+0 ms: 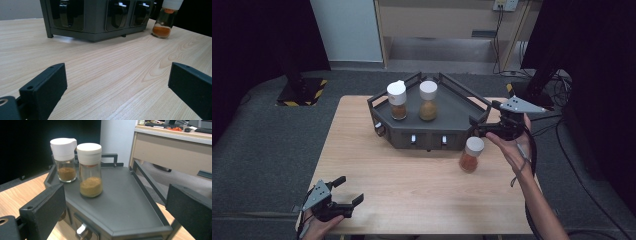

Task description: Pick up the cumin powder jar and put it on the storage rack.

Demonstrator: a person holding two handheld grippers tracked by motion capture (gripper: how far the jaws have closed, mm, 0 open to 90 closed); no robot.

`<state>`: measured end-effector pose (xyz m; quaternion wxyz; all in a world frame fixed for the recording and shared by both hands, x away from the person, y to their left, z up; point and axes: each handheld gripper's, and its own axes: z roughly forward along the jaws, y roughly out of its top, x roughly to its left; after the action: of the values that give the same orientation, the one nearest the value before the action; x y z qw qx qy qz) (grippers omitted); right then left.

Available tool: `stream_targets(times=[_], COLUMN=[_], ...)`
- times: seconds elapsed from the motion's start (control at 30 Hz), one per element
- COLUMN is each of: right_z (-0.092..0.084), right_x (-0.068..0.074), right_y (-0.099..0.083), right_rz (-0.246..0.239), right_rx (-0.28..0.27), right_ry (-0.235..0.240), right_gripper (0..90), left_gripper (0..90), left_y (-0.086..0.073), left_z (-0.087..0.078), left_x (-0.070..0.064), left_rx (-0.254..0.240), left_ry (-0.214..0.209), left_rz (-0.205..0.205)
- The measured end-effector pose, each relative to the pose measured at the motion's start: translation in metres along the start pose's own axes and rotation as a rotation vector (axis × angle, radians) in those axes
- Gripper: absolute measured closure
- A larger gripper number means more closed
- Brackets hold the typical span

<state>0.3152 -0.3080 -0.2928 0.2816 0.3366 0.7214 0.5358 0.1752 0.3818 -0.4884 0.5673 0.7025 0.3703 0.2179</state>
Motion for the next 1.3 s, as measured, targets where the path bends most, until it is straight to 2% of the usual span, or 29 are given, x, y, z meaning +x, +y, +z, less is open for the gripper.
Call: stream_targets(times=[0.47, 0.57, 0.77, 1.0, 1.3], right_z=[-0.041, -0.049, -0.062, -0.072, -0.076], right_x=[0.004, 0.007, 0.011, 0.019, 0.027], right_y=[-0.031, -0.037, -0.057, -0.08, -0.108], right_rz=[0.03, 0.019, 0.05, 0.061, 0.085], right_rx=[0.015, 0.024, 0.019, 0.038, 0.081], right_ry=[-0.026, -0.038, -0.045, -0.053, -0.056], right_gripper=[2.4, 2.4, 2.4, 2.4, 2.4], left_gripper=[0.7, 0.7, 0.7, 0.6, 0.7], left_y=[0.0, 0.0, 0.0, 0.0, 0.0], left_z=[0.0, 0.0, 0.0, -0.001, 0.0], left_x=[0.0, 0.0, 0.0, 0.001, 0.001], left_rx=[-0.003, -0.005, -0.006, -0.008, -0.007], left_ry=[0.001, 0.004, 0.005, 0.006, 0.006], left_rz=[-0.006, -0.004, -0.005, -0.006, -0.006])
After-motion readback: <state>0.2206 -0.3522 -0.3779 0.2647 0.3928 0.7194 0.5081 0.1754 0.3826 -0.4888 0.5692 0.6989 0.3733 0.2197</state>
